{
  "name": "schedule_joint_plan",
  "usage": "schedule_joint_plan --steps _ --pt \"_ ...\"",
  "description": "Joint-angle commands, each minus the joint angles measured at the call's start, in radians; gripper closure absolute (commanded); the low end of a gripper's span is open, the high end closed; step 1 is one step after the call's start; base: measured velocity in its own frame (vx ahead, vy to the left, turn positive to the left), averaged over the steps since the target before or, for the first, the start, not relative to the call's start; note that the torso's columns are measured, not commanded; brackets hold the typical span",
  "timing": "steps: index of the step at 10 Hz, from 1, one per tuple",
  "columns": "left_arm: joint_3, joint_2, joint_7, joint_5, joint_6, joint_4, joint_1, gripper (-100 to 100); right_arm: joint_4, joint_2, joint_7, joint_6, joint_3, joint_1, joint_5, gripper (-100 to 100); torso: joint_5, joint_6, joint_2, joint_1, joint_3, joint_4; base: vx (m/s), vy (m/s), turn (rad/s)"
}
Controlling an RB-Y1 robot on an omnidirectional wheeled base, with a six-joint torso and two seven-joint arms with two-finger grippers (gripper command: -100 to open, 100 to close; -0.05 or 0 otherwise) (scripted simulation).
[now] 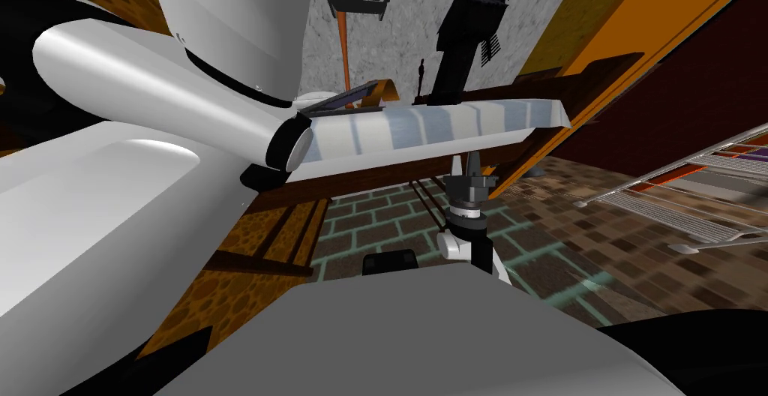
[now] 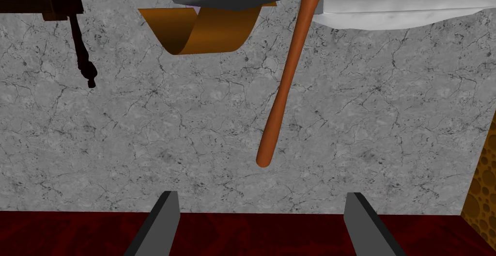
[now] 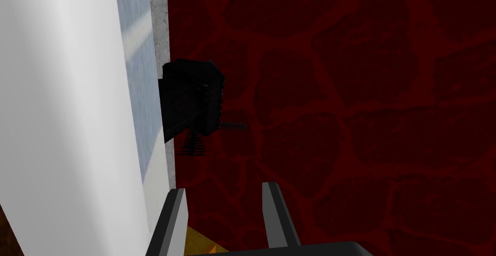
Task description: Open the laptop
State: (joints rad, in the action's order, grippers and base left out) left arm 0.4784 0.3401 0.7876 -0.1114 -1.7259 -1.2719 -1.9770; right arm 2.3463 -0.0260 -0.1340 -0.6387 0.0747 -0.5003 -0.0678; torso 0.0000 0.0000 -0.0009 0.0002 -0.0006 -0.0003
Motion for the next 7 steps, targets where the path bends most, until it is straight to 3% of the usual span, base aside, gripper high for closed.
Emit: schedule_joint_plan --steps 1,2,7 --pt "-0.008 0.011 0.011 -0.012 -0.026 -0.01 -0.021 -100 0.0 0.0 0.0 0.0 0.0 0.0 0.0 0 0.0 0.0 0.001 0.001 0.0 0.0 0.036 -0.001 -0.01" --pt "-0.009 0.012 0.014 -0.013 -0.033 -0.012 -0.023 0 0.0 0.0 0.0 0.0 0.0 0.0 0.0 0 0.0 0.0 0.003 0.001 0.001 0.0 0.007 -0.001 0.003" --pt "-0.009 0.012 0.014 -0.013 -0.033 -0.011 -0.023 0 0.0 0.0 0.0 0.0 0.0 0.0 0.0 0 0.0 0.0 0.001 0.0 0.0 0.0 0.001 0.0 0.0"
